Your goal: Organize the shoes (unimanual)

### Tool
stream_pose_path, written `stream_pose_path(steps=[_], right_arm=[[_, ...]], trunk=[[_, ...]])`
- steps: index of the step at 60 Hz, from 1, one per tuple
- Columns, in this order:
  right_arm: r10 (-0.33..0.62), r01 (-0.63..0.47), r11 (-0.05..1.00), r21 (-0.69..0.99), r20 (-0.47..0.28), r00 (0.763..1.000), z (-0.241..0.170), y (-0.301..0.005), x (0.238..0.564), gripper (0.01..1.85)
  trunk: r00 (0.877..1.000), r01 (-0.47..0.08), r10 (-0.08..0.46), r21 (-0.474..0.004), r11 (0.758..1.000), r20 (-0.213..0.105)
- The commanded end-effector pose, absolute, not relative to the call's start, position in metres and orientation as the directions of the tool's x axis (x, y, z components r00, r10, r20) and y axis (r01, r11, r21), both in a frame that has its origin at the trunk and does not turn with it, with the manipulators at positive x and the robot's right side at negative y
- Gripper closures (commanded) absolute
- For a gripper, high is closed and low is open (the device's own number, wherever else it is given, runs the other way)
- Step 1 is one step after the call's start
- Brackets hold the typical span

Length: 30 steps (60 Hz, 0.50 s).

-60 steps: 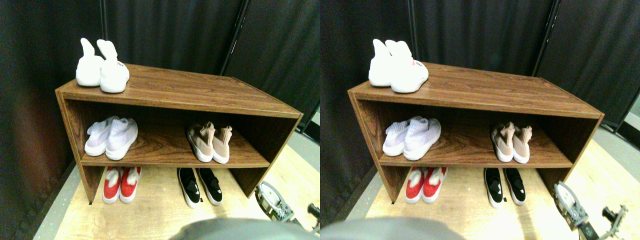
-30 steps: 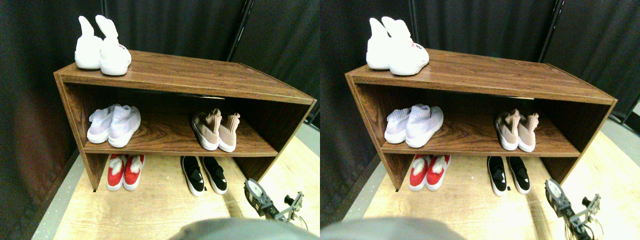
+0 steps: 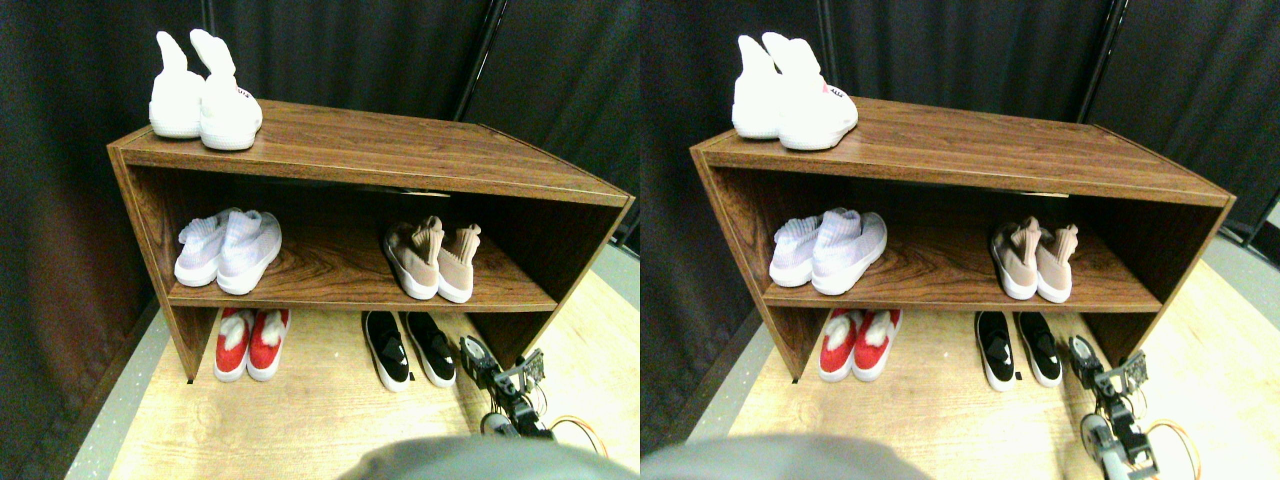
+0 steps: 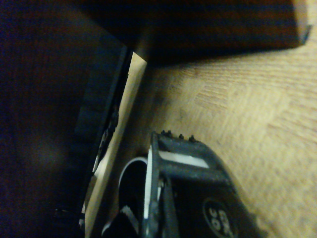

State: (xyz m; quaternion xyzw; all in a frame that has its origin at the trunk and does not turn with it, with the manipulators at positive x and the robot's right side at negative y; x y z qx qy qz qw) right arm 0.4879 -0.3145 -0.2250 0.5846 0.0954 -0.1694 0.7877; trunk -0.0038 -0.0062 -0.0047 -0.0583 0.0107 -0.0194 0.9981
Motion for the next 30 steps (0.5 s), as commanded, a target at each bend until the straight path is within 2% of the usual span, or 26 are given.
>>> stream_pose_path(steps=[1,19,30], right_arm=[[-0.167,0.366,0.301,0.881,-0.329,0.930,-0.224,-0.319,0.500,1.80],[-0.229,0.401,0.299,0.866,-0.343,0.911,-0.233,-0.320,0.504,1.80],[-0.200,0.409,0.264,0.874,-0.365,0.909,-0.239,-0.311,0.499,1.80]], trunk=[[0.999,0.029,-0.033,-0.141,0.990,-0.026],[0.999,0.025,-0.029,-0.147,0.989,-0.027],[0.999,0.021,-0.026,-0.150,0.988,-0.030]])
